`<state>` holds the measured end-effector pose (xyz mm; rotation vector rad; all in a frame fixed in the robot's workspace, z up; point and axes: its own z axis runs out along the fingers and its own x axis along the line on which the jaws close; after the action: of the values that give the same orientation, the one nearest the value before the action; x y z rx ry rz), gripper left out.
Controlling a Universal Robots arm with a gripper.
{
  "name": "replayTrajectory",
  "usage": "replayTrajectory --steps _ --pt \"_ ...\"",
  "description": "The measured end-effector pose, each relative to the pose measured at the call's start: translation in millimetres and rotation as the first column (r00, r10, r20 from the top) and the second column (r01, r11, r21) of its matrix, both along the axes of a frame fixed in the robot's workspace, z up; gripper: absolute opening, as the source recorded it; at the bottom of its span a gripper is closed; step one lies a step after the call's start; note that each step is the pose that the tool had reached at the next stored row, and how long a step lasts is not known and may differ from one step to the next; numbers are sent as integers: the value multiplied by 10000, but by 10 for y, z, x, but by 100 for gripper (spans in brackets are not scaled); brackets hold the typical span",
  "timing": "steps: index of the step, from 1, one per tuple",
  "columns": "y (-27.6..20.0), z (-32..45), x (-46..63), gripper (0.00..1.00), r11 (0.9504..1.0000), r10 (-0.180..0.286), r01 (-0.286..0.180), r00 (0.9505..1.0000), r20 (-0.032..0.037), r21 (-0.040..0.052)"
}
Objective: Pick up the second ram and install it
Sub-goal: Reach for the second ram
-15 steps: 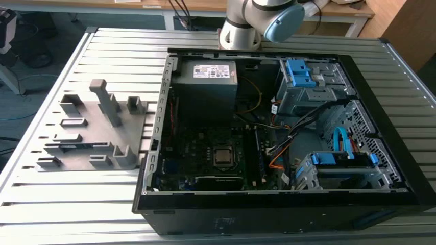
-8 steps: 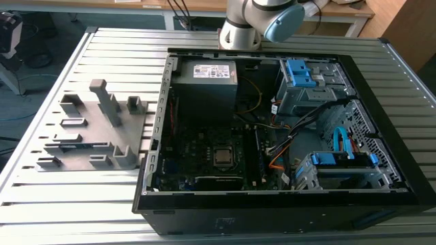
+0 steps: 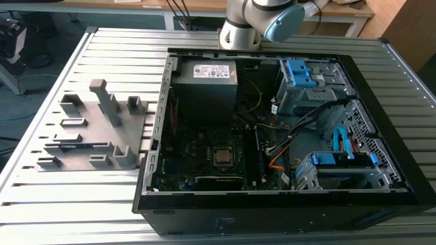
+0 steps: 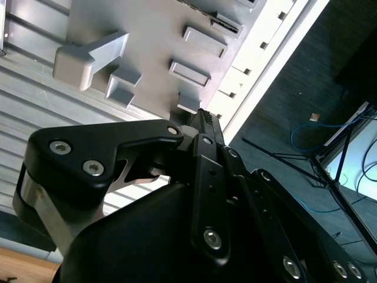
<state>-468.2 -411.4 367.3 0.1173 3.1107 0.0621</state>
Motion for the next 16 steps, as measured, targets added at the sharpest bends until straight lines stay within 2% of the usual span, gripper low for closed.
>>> replayTrajectory --steps 16 --pt "-1 -117 0 10 10000 0 0 10000 0 0"
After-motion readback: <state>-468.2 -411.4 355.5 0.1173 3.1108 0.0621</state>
